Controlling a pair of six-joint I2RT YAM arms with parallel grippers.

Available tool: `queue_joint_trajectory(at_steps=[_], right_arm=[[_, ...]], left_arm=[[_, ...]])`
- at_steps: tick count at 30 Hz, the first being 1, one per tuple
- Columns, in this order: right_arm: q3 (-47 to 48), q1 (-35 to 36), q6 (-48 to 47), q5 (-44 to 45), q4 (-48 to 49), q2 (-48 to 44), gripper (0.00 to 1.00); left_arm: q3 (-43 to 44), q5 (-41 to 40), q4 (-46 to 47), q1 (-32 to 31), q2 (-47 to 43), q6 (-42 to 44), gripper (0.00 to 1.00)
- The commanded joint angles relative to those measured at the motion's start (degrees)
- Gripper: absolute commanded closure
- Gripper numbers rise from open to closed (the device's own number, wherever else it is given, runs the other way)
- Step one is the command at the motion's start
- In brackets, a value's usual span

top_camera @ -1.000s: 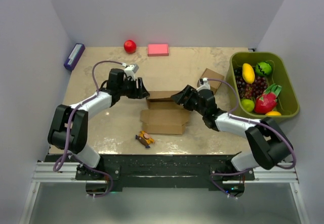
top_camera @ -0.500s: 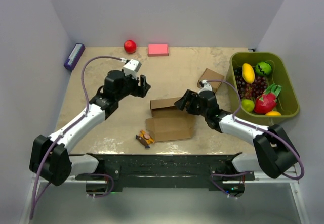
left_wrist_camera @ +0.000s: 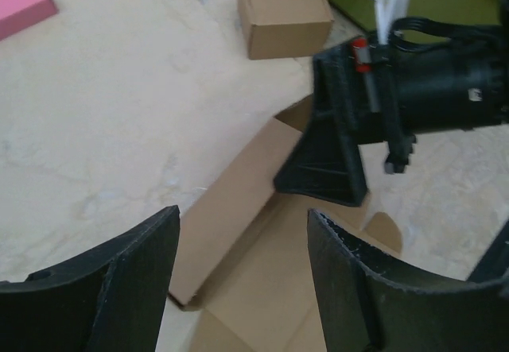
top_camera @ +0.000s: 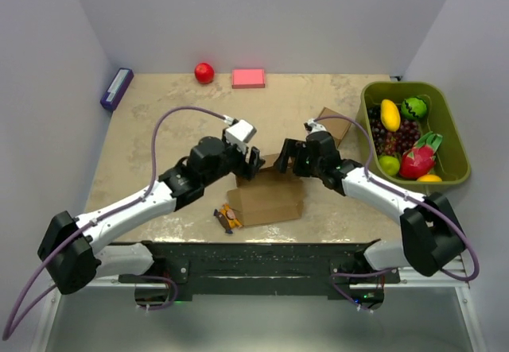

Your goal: Fold the paper box

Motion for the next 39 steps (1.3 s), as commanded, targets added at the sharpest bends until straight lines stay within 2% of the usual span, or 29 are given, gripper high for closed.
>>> queue_joint_trajectory(at_steps=[1, 5, 7, 12, 17, 20, 24, 29, 39], right_arm=[[3.4, 0.0, -3.8, 3.9, -8.5, -2.1, 0.01], [3.6, -0.2, -5.4, 5.0, -9.9, -5.9, 0.01], [3.8, -0.4, -6.3, 3.7, -10.3, -7.7, 0.01], [6.7, -0.5, -7.6, 1.9, -13.2, -11.3, 0.01], [8.9, -0.6, -9.2, 1.5, -15.7, -11.6, 0.01], [10.2, -1.3, -10.4, 6.2, -19.0, -11.7, 0.01], [11.3, -2.2, -12.3, 10.5, -23.9, -11.9, 0.01], [10.1, -2.7, -12.2, 10.8, -23.7, -12.1, 0.01], [6.3, -2.7, -10.8, 15.4, -21.8, -9.7, 0.02]], left_arm=[[-2.7, -5.2, 7.8, -7.3, 1.4, -6.7, 0.31], [-4.8, -7.6, 14.1, -14.5, 4.4, -10.7, 0.34], [-7.2, -6.9, 17.0, -15.5, 5.8, -13.7, 0.35], [-12.8, -5.2, 21.5, -15.5, 9.2, -20.8, 0.39], [-13.8, -4.0, 22.9, -15.1, 15.0, -21.6, 0.38], [-13.8, -0.4, 23.4, -12.7, 20.4, -22.4, 0.37], [-14.8, 3.9, 24.8, -6.9, 22.4, -22.4, 0.37], [-13.9, 3.8, 23.1, -2.9, 21.6, -17.8, 0.37], [-5.6, -0.8, 15.7, 4.7, 24.1, -9.0, 0.37]])
